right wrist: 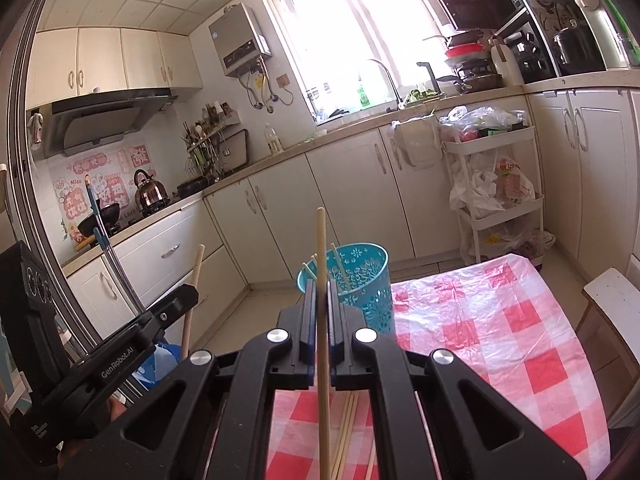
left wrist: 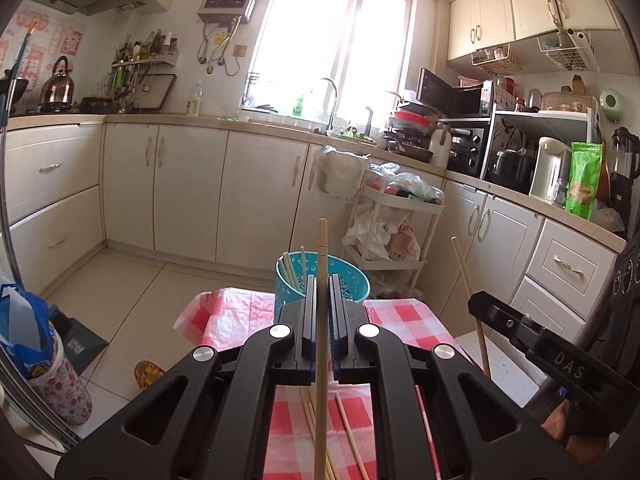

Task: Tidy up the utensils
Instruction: 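Lift both held chopsticks up and carry them over the teal basket, then lower the chopsticks into the basket and open the right tool while the left opens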

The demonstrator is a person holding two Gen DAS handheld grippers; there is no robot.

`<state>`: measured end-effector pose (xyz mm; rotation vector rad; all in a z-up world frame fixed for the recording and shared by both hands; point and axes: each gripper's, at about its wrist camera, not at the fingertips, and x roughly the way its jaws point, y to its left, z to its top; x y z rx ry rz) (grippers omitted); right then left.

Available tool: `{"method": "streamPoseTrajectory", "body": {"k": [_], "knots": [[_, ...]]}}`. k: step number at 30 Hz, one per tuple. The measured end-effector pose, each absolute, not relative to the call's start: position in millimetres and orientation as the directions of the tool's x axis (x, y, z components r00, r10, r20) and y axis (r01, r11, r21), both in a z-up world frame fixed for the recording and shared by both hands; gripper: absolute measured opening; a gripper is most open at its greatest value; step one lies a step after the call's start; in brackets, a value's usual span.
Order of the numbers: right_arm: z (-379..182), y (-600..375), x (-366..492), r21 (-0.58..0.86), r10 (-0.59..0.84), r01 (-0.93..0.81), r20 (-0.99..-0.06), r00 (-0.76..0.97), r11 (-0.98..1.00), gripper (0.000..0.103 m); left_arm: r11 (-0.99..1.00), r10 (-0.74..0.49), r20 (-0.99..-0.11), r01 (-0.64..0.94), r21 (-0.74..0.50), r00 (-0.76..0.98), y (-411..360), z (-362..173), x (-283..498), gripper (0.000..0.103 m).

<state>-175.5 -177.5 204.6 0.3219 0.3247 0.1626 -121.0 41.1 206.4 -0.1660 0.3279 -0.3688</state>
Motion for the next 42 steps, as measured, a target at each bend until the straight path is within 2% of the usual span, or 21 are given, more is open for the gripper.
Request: {"method": "streamPoseTrajectory", "body": {"k": [19, 31, 42], "knots": [[225, -174, -130, 0.339, 0.193, -0.114, -0.208, 0.959, 0.934, 0.006, 0.915, -0.379, -0.202, 0.333, -0.228, 0.903, 30, 225, -79, 0.005], [241, -185, -54, 0.388, 0.174, -0.103, -0.151, 0.973, 0.916, 0.006, 0.869, -0.404, -0.109, 0.344, -0.356, 0.908, 41, 238, -18, 0.005], [222, -185, 36, 0.399, 0.150, -0.059, -0.200, 0.968, 0.915, 0.006, 0.836, -0.378, -0.074, 0.306, -0.455, 0.923, 24, 227, 70, 0.005]]}}
